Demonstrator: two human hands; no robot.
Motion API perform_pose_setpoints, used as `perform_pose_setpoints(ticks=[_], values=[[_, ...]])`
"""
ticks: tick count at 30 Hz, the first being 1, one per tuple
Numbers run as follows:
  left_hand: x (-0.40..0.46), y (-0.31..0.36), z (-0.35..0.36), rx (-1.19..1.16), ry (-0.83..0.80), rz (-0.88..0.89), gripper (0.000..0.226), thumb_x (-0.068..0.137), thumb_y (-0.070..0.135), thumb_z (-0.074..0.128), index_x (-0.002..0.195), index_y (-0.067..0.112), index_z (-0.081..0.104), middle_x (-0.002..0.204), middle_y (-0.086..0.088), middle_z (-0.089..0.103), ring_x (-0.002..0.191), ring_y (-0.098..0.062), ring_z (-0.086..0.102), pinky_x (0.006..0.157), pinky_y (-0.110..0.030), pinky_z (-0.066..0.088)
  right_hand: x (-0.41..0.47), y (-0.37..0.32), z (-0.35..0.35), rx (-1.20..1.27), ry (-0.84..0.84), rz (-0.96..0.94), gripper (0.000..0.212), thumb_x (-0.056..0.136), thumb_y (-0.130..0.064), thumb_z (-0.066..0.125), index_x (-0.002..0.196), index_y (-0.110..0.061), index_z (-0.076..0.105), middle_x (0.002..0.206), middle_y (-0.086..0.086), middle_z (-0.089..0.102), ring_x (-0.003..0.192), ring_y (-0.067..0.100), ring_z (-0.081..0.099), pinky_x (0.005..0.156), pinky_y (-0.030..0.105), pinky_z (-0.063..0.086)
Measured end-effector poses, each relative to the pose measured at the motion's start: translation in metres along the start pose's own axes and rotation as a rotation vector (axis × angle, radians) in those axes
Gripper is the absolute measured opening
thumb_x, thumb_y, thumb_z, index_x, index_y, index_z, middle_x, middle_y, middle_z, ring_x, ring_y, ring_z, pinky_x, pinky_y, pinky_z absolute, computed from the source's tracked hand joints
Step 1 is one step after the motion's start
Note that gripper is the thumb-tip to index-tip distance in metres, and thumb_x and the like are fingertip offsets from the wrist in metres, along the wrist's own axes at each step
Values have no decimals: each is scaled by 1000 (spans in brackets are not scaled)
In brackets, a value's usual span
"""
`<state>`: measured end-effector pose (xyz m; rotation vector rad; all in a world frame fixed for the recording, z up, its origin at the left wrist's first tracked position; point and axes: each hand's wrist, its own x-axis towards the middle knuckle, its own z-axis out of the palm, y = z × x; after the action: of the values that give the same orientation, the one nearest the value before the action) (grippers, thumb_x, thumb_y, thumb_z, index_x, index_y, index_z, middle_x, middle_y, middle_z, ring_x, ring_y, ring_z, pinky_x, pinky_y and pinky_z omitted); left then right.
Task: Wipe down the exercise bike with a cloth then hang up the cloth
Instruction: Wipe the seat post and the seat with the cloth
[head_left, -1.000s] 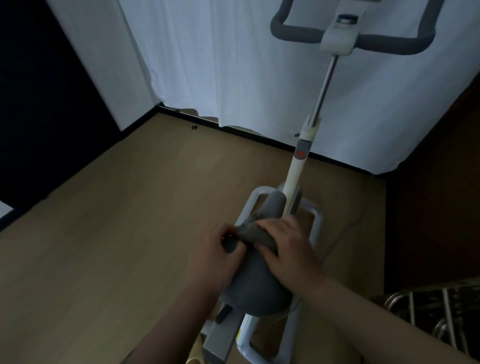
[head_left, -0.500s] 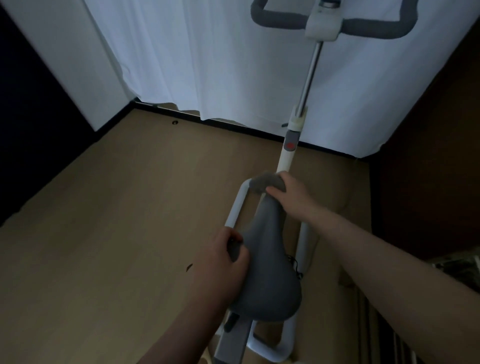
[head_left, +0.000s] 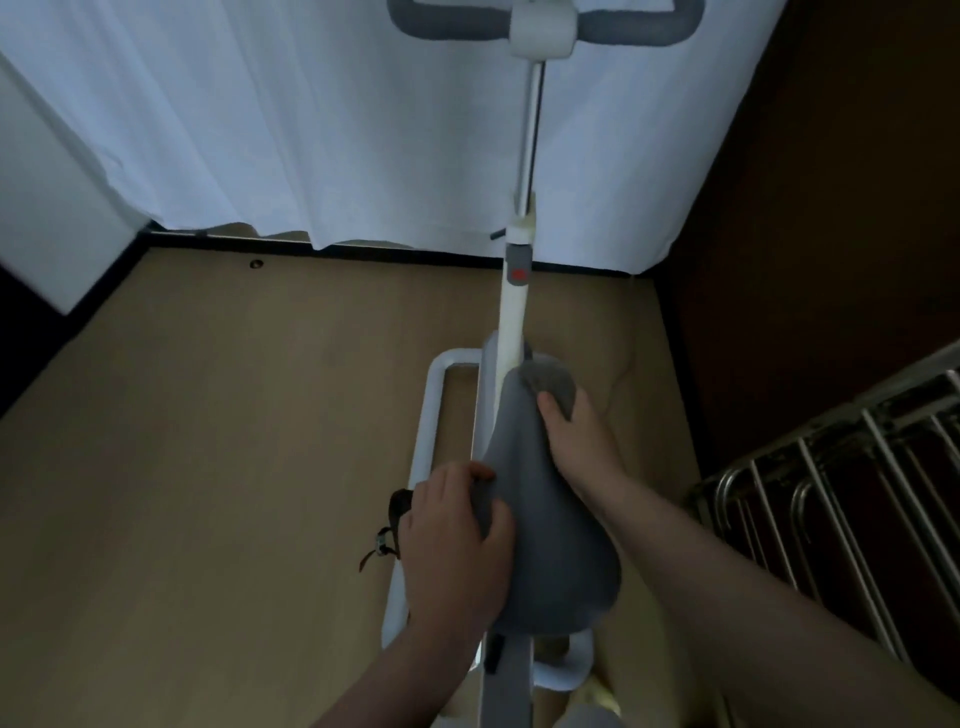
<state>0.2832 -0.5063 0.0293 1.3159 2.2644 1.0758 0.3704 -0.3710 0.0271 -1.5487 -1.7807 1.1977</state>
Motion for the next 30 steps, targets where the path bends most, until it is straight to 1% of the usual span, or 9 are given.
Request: perform_pose_setpoints(ticks=[3, 6, 11, 15, 19, 21, 23, 25, 30], values=[[1, -5, -2, -28, -76, 12, 23, 78, 37, 47, 101, 37, 49, 90, 28, 44, 90, -8, 48, 79, -36, 44, -3, -7, 7, -57, 39, 39, 26, 100, -35, 44, 122, -22, 48, 102, -3, 57, 82, 7, 51, 68, 17, 37], [13, -13, -7, 14, -189, 121, 20, 77, 38, 45, 97, 35, 45, 93, 17, 47, 88, -9, 44, 77, -31, 39, -53, 12, -8, -213, -11, 64, 33, 99, -41, 43, 129, -25, 46, 91, -13, 55, 76, 3, 50, 65, 23, 38], [29, -19, 0, 10, -239, 184, 16, 76, 40, 40, 88, 28, 41, 87, 12, 42, 77, -13, 45, 67, -30, 39, -33, 16, -3, -123, -26, 85, 39, 98, -44, 44, 133, -26, 46, 118, -4, 62, 109, 18, 58, 87, 31, 44], [27, -28, -1, -98, -234, 152, 13, 81, 33, 53, 91, 33, 44, 91, 16, 46, 80, -10, 50, 70, -31, 45, -19, -8, 15, -168, 122, 195, 41, 101, -40, 38, 134, -17, 42, 116, 5, 60, 95, 17, 54, 78, 27, 34], [30, -31, 1, -106, -249, 170, 17, 77, 44, 46, 92, 35, 43, 93, 17, 45, 79, -9, 51, 70, -32, 47, -71, -3, 2, -360, 87, 114, 26, 99, -44, 39, 118, -27, 44, 94, -9, 59, 81, 11, 57, 69, 30, 45], [31, -30, 3, -96, -254, 175, 21, 75, 48, 41, 91, 34, 43, 92, 18, 43, 79, -10, 50, 70, -34, 48, -62, 1, 1, -355, 60, 109, 29, 99, -43, 39, 122, -26, 44, 103, -5, 62, 88, 13, 60, 73, 29, 46], [31, -30, 3, -95, -257, 171, 23, 74, 49, 39, 91, 34, 42, 93, 18, 42, 80, -11, 51, 72, -35, 48, -29, -5, 9, -213, 92, 121, 38, 100, -39, 40, 134, -21, 41, 121, 1, 59, 101, 16, 57, 82, 28, 41], [30, -28, 1, -93, -245, 165, 23, 74, 48, 40, 91, 33, 44, 93, 18, 42, 82, -11, 50, 73, -34, 47, 12, -16, 20, -112, 123, 103, 42, 101, -36, 41, 140, -19, 38, 127, 3, 56, 104, 16, 55, 86, 28, 40], [30, -26, -1, -103, -253, 139, 18, 76, 40, 47, 92, 32, 45, 93, 21, 39, 86, -8, 47, 77, -29, 44, 52, -27, 18, -430, -126, -148, 32, 95, -30, 54, 125, -21, 51, 118, 1, 58, 107, 19, 55, 94, 43, 48]])
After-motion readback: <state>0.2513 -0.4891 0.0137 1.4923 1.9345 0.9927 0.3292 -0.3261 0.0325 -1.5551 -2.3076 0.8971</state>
